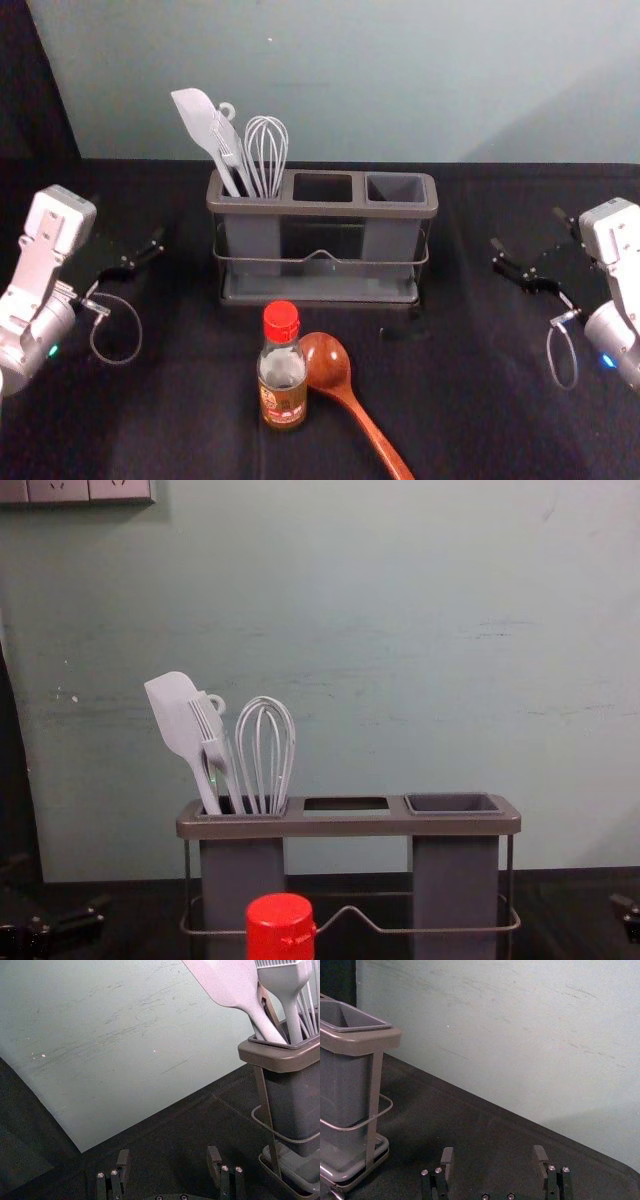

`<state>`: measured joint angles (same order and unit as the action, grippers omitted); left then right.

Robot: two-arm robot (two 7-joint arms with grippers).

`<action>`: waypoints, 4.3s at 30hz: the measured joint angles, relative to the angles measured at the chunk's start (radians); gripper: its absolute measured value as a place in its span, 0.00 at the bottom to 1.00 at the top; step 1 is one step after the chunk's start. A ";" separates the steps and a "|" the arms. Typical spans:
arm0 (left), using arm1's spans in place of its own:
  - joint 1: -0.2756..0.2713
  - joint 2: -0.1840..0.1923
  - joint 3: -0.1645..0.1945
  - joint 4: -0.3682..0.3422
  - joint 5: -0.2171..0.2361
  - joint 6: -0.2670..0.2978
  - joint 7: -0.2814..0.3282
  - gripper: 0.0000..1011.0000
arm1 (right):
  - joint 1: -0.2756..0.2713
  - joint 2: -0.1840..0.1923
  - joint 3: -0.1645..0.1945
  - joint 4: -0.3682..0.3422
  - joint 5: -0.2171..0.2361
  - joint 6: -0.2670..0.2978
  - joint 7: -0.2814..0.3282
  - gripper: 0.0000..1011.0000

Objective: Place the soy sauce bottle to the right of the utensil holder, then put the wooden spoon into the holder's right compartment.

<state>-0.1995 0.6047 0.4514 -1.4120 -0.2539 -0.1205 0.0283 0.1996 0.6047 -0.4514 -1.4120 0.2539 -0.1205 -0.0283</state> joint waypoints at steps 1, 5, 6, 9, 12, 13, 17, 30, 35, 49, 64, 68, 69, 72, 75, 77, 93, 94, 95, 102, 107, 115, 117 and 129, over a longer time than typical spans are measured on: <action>0.000 0.000 0.000 0.000 0.000 0.000 0.000 0.99 | 0.000 0.000 0.000 0.000 0.000 0.000 0.000 0.99; 0.000 0.000 0.000 0.000 0.000 0.000 0.000 0.99 | 0.000 0.000 0.000 0.000 0.000 0.000 0.000 0.99; 0.000 0.000 0.000 0.000 0.000 0.000 0.000 0.99 | 0.000 0.000 0.000 0.000 0.000 0.000 0.000 0.99; 0.000 0.000 0.000 0.000 0.000 0.000 0.000 0.99 | 0.000 0.000 0.000 0.000 0.000 0.000 0.000 0.99; 0.000 0.000 0.000 0.000 0.000 0.000 0.000 0.99 | 0.000 0.000 0.000 0.000 0.000 0.000 0.000 0.99; 0.000 0.000 0.000 0.000 0.000 0.000 0.000 0.99 | 0.000 0.000 0.000 0.000 0.000 0.000 0.000 0.99; 0.000 0.000 0.000 0.000 0.000 0.000 0.000 0.99 | 0.000 0.000 0.000 0.000 0.000 0.000 0.000 0.99; 0.000 0.000 0.000 0.000 0.000 0.000 0.000 0.99 | 0.000 0.000 0.000 0.000 0.000 0.000 0.000 0.99; 0.000 0.000 0.000 0.000 0.000 0.000 0.000 0.99 | 0.000 0.000 0.000 0.000 0.000 0.000 0.000 0.99; 0.000 0.000 0.000 0.000 0.000 0.000 0.000 0.99 | 0.000 0.000 0.000 0.000 0.000 0.000 0.000 0.99; 0.000 0.000 0.000 0.000 0.000 0.000 0.000 0.99 | -0.080 0.022 0.026 -0.102 -0.042 0.029 -0.024 0.99; 0.000 0.000 0.000 0.000 0.000 0.000 0.000 0.99 | -0.136 0.031 0.037 -0.159 -0.055 0.039 -0.044 0.99; 0.000 0.000 0.000 0.000 0.000 0.000 0.000 0.99 | -0.147 0.033 0.039 -0.171 -0.058 0.041 -0.048 0.99; 0.000 0.000 0.000 0.000 0.000 0.000 0.000 0.99 | -0.193 0.041 0.047 -0.218 -0.065 0.043 -0.058 0.99; 0.000 0.000 0.000 0.000 0.000 0.000 0.000 0.99 | -0.238 0.048 0.058 -0.262 -0.070 0.041 -0.066 0.99; 0.000 0.000 0.000 0.000 0.000 0.000 0.000 0.99 | -0.268 0.050 0.066 -0.292 -0.069 0.033 -0.070 0.99; 0.000 0.000 0.000 0.000 0.000 0.000 0.000 0.99 | -0.364 0.008 0.039 -0.424 -0.060 -0.003 -0.008 0.99; 0.000 0.000 0.000 0.000 0.000 0.000 0.000 0.99 | -0.370 0.001 0.031 -0.435 -0.061 -0.003 0.002 0.99; 0.000 0.000 0.000 0.000 0.000 0.000 0.000 0.99 | -0.372 -0.002 0.029 -0.439 -0.062 -0.003 0.007 0.99; 0.000 0.000 0.000 0.000 0.000 0.000 0.000 0.99 | -0.387 -0.027 -0.005 -0.477 -0.057 -0.005 0.065 0.99; 0.000 0.000 0.000 0.000 0.000 0.000 0.000 0.99 | -0.393 -0.048 -0.024 -0.492 -0.040 -0.007 0.111 0.99; 0.000 0.000 0.000 0.000 0.000 0.000 0.000 0.99 | -0.399 -0.073 -0.036 -0.502 -0.024 -0.007 0.164 0.99; 0.000 0.000 0.000 0.000 0.000 0.000 0.000 0.99 | -0.393 -0.087 -0.038 -0.496 -0.008 -0.010 0.189 0.99; 0.000 0.000 0.000 0.000 0.000 0.000 0.000 0.99 | -0.314 -0.162 -0.050 -0.430 0.018 -0.004 0.276 0.99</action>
<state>-0.1995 0.6047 0.4515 -1.4120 -0.2539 -0.1205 0.0283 -0.1146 0.4422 -0.5018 -1.8418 0.2719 -0.1245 0.2475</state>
